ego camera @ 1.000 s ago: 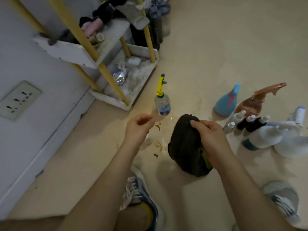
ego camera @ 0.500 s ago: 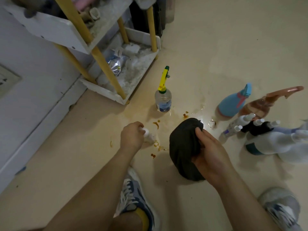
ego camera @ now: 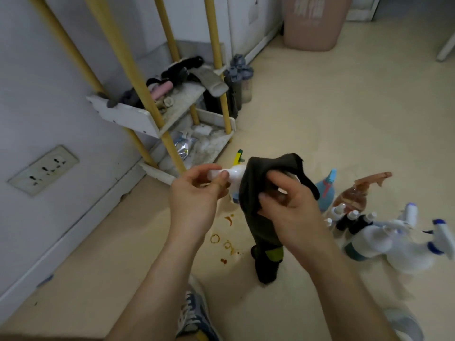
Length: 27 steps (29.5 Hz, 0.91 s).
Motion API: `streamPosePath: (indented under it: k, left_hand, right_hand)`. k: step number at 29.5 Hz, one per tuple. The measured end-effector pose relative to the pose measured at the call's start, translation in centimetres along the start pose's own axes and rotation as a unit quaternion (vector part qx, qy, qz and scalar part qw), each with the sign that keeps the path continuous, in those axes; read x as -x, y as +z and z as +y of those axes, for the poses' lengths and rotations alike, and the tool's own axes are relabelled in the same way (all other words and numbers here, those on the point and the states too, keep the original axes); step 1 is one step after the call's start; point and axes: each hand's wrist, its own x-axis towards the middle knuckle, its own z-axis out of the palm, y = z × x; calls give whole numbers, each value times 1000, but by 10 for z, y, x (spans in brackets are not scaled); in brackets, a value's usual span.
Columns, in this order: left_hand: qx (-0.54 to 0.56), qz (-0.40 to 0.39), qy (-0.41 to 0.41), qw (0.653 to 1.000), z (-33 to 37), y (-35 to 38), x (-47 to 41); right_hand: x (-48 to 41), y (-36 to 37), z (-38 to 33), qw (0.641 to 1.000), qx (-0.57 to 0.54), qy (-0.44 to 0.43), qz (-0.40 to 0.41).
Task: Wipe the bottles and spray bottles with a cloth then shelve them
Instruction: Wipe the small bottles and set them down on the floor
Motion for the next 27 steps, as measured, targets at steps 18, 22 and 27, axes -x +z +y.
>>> streamPosePath:
  k: [18,22,27]
  left_hand:
    - [-116,-81,154,978,69,-24,66]
    - [-119,-87,152,977,67,-21,61]
    - [-90,-85,148,981,75,-25,56]
  right_hand:
    - [4,-29,-28,946,240,-89,-199]
    - [9,-21,-26,903,392,-130,-122]
    - [17,-24,-12,945,290,-127,-83]
